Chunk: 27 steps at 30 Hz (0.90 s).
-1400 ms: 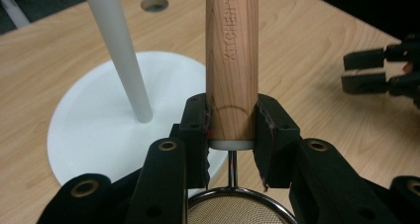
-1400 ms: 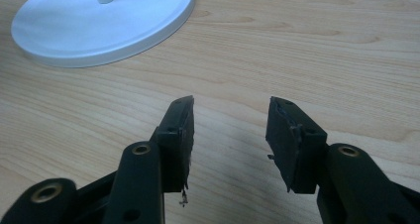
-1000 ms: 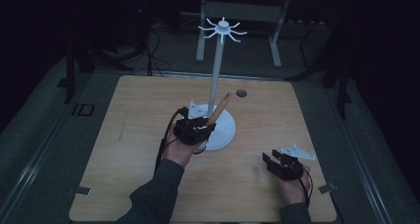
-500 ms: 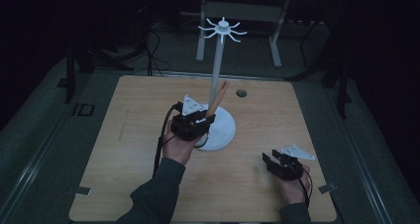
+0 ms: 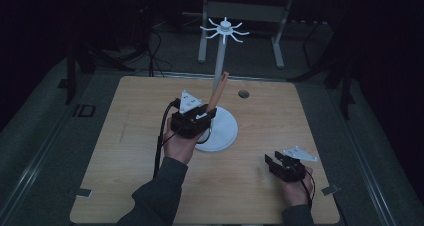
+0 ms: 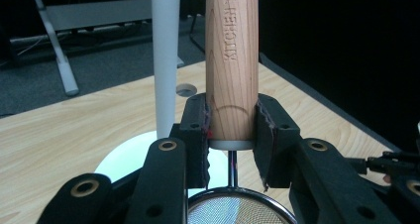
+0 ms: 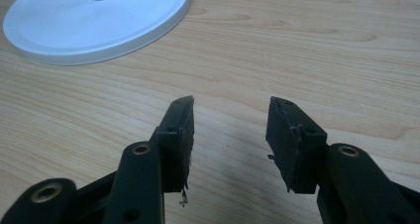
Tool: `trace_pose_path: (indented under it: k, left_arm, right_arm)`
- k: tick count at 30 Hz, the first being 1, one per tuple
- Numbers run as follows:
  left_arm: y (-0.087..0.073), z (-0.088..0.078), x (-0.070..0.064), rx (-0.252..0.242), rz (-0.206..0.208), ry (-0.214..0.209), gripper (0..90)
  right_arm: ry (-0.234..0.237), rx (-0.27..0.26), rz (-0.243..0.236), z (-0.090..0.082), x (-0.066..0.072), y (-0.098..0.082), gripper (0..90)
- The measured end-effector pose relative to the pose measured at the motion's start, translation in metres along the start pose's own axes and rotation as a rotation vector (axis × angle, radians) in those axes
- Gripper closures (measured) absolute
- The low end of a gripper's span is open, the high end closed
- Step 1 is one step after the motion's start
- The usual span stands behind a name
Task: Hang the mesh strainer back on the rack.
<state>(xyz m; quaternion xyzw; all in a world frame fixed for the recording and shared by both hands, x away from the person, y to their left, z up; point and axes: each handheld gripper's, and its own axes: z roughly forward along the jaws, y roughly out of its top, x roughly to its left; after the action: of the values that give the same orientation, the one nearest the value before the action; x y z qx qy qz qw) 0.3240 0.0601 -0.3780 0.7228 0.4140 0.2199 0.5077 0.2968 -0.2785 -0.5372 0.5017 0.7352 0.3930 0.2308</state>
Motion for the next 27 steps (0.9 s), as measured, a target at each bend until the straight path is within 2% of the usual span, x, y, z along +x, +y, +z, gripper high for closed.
trace_pose_path:
  k: [15, 23, 27]
  left_arm:
    - [0.011, -0.008, 0.0, -0.067, -0.041, -0.002, 69.2]
    - [0.016, -0.012, 0.004, -0.094, -0.065, -0.012, 69.2]
    - [0.018, -0.015, 0.007, -0.113, -0.076, -0.03, 69.2]
  right_arm:
    - [-0.001, 0.001, -0.002, 0.0, 0.0, 0.0, 53.3]
    - [-0.001, 0.002, -0.001, 0.0, 0.0, 0.0, 53.4]
    - [-0.001, 0.003, -0.001, 0.001, 0.0, 0.0, 53.3]
